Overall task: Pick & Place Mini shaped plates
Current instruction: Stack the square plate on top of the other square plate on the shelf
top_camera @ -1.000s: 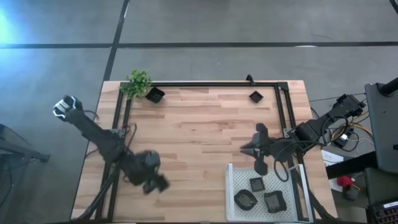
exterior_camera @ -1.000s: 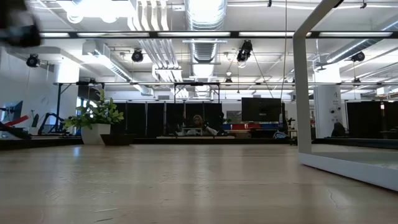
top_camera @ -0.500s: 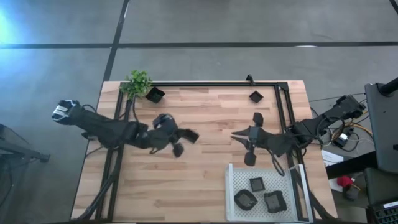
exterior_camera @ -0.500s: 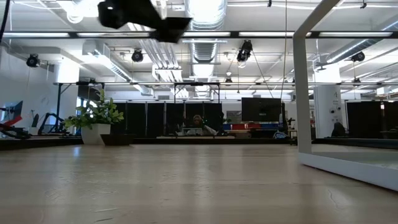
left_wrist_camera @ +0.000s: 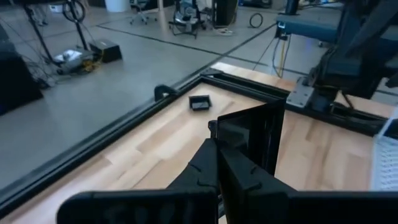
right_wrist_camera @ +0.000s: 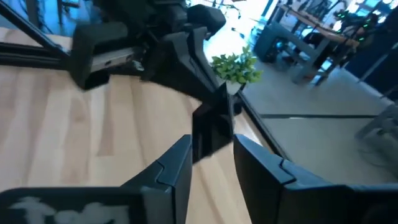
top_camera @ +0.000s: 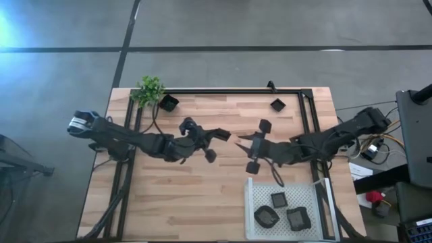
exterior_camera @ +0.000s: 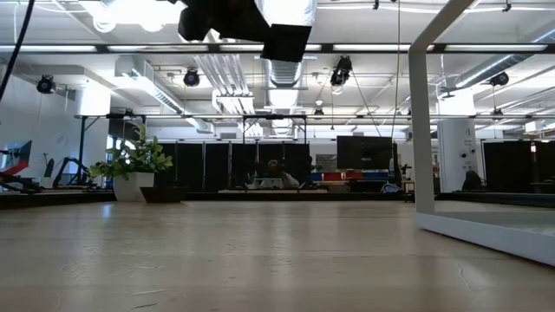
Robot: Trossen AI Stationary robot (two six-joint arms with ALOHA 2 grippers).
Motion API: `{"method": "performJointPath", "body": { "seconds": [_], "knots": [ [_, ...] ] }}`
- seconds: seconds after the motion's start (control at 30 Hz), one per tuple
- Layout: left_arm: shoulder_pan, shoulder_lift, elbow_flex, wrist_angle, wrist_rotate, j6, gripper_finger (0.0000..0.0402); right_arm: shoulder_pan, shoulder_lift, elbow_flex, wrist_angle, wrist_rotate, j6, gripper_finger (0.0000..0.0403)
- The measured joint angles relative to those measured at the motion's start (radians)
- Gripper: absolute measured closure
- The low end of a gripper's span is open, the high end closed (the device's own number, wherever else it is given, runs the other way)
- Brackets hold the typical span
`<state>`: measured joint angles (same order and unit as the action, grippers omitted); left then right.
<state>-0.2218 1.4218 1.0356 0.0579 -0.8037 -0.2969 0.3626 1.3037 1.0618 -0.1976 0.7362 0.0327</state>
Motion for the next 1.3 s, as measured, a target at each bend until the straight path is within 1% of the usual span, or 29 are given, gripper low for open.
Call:
{"method": "performJointPath", "body": {
  "seconds": [0.2, 0.57, 0.83, 1.0, 1.17, 1.3],
  "knots": [
    [-0.001, 0.027, 0.0, 0.062, -0.008, 0.047, 0.0401, -0.049, 0.072, 0.028, 0.015, 0.0, -0.06, 0.029],
    [-0.006, 0.029, 0.0, 0.063, -0.007, 0.063, 0.0401, -0.096, 0.15, 0.097, 0.017, 0.0, -0.139, 0.0318],
    [-0.011, 0.029, 0.013, 0.062, -0.006, 0.099, 0.0401, -0.108, 0.151, 0.097, 0.014, -0.001, -0.142, 0.0332],
    [-0.014, 0.029, 0.032, 0.063, -0.006, 0.139, 0.0401, -0.109, 0.149, 0.097, 0.015, -0.001, -0.145, 0.0335],
    [-0.014, 0.029, 0.035, 0.062, -0.006, 0.147, 0.0402, -0.109, 0.147, 0.097, 0.015, -0.001, -0.145, 0.0338],
    [-0.014, 0.029, 0.035, 0.06, -0.006, 0.147, 0.0402, -0.109, 0.147, 0.097, 0.015, 0.0, -0.143, 0.0361]
  ]
}}
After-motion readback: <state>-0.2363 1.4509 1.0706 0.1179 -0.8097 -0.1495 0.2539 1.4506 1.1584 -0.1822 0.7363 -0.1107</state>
